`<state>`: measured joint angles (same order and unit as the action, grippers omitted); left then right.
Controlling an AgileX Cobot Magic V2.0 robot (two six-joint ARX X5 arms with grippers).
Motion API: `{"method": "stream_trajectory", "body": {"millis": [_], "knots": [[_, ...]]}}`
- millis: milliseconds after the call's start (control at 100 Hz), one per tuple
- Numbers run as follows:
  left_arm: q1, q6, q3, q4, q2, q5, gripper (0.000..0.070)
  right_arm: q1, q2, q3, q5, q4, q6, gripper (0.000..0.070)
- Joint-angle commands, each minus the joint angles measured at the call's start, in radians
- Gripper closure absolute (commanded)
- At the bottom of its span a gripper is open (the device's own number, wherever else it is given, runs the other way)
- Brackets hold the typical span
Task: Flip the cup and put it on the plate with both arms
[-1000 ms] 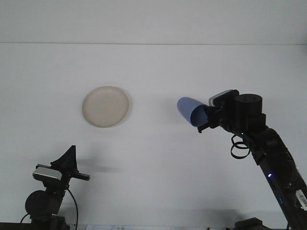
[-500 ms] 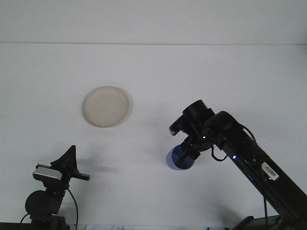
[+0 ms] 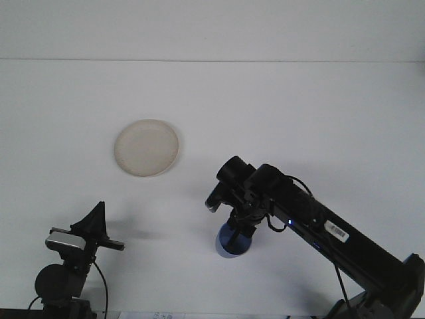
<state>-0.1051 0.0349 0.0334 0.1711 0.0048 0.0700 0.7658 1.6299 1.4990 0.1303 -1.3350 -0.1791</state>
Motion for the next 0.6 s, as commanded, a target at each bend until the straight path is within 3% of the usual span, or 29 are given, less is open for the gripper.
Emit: {"method": "stream_trajectory", "body": {"millis": [0, 50, 160, 260, 410, 590], "knots": [[-0.001, -0.001, -0.019, 0.009, -0.002, 0.000, 0.0686, 0.011, 0.035, 0.022, 0.000, -0.004, -0.009, 0.0688], [-0.001, -0.001, -0.019, 0.009, -0.002, 0.000, 0.0686, 0.012, 0.045, 0.022, 0.000, -0.004, -0.009, 0.0645], [-0.001, -0.001, -0.019, 0.009, -0.002, 0.000, 0.0686, 0.012, 0.056, 0.022, 0.000, -0.002, -0.008, 0.0459], [-0.001, -0.001, -0.019, 0.009, -0.002, 0.000, 0.0686, 0.012, 0.056, 0.022, 0.000, 0.006, -0.008, 0.0345], [-0.001, -0.001, -0.019, 0.009, -0.002, 0.000, 0.0686, 0.012, 0.054, 0.022, 0.000, 0.006, -0.010, 0.0279], [-0.001, -0.001, -0.019, 0.009, -0.002, 0.000, 0.0686, 0.012, 0.027, 0.050, 0.002, 0.007, -0.028, 0.0277]]}}
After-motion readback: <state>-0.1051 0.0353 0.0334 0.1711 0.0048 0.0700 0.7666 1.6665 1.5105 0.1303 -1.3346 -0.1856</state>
